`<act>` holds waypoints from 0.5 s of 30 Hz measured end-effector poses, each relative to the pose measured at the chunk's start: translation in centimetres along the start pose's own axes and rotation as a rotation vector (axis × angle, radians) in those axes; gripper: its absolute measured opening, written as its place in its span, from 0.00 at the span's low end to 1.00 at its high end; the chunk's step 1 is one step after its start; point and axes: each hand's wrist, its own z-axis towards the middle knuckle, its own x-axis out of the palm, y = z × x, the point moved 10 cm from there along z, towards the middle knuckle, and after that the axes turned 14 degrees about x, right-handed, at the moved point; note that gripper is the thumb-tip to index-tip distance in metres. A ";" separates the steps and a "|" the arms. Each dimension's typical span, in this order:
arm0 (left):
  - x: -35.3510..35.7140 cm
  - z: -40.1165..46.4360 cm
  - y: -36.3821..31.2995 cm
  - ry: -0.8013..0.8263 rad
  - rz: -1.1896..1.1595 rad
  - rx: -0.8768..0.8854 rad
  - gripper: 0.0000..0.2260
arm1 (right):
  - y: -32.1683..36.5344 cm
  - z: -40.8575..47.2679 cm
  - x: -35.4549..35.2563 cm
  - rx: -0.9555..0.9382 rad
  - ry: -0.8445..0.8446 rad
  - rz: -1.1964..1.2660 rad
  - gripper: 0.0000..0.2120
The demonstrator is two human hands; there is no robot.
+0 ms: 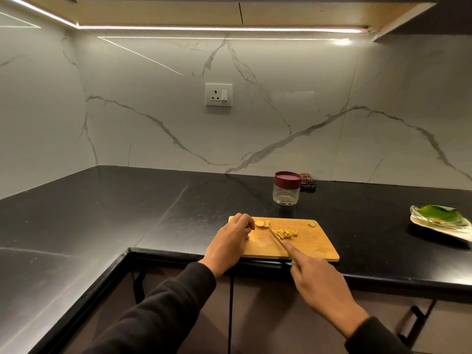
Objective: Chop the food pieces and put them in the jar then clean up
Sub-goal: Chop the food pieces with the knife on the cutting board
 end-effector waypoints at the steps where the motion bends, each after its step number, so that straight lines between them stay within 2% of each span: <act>1: -0.1 0.0 0.1 -0.008 -0.012 -0.007 0.11 | 0.3 -0.1 0.1 -0.014 0.005 0.000 0.26; 11: -1.0 -0.1 1.2 -0.140 -0.071 -0.056 0.08 | -0.6 0.8 -0.5 0.021 -0.044 -0.040 0.25; 15: -1.3 0.4 2.5 -0.172 -0.087 -0.142 0.08 | -0.7 1.0 -0.3 0.024 -0.053 -0.060 0.25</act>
